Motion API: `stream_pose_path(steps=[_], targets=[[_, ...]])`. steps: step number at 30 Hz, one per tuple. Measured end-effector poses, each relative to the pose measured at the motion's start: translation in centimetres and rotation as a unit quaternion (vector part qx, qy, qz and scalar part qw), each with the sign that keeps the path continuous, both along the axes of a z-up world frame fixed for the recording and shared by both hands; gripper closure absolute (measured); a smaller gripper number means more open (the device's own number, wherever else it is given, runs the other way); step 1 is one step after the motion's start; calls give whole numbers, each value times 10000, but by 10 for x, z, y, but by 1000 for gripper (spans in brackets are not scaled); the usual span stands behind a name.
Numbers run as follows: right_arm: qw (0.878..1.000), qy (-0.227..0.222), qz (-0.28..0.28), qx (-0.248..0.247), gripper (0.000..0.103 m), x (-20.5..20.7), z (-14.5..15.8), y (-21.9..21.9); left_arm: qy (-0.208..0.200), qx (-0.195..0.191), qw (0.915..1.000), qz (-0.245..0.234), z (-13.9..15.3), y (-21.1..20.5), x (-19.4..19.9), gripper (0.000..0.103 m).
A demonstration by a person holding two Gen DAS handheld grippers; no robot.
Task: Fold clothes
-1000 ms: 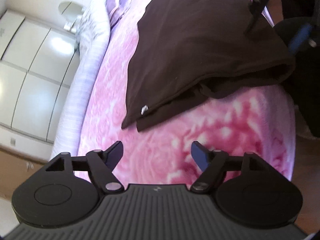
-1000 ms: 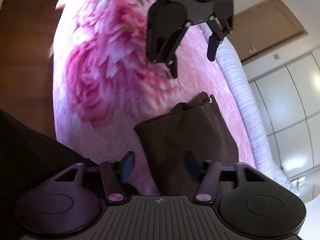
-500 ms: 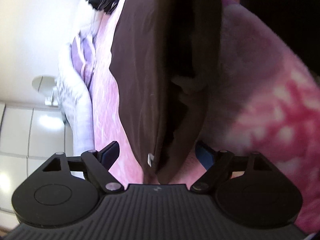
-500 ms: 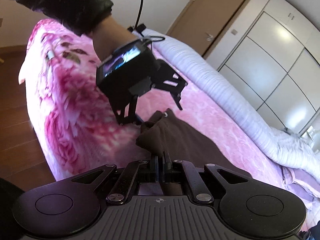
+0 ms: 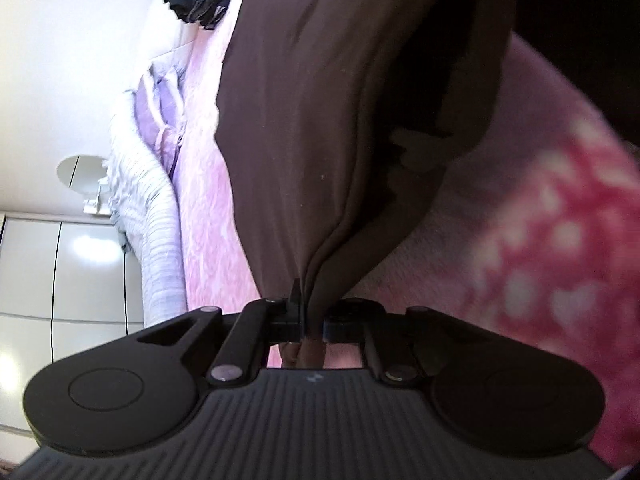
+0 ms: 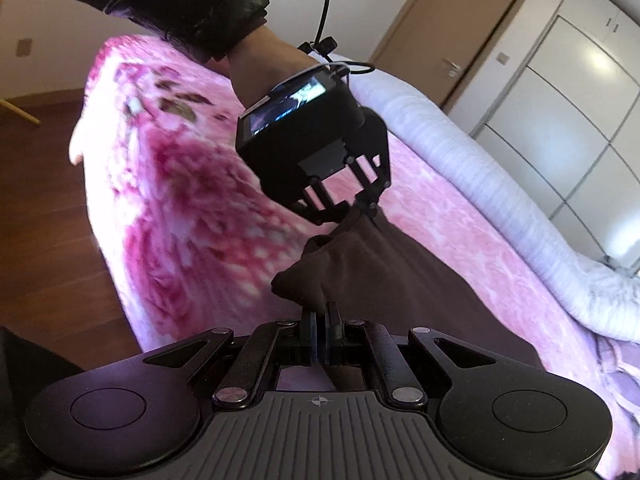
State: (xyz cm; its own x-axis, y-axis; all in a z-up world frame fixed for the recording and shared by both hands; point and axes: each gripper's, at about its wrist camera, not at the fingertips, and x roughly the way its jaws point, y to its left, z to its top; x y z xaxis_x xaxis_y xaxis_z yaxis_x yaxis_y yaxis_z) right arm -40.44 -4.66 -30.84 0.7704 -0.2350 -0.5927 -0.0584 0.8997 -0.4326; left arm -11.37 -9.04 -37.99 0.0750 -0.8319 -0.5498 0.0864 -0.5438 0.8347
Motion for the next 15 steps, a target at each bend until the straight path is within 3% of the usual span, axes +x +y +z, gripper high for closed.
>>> stream_pose_path(steps=[8,12,15], targets=[[9928,-159,983,663,101,2,6,34,-270,451,9975,471,34,59,-1,97],[9907,-601,851,871,101,-8,20,18,-180,340,9977,553,76,26,-19,96],[9876,-1160,408,975,101,-29,43,-13,-1,244,9983,521,116,-18,-40,95]])
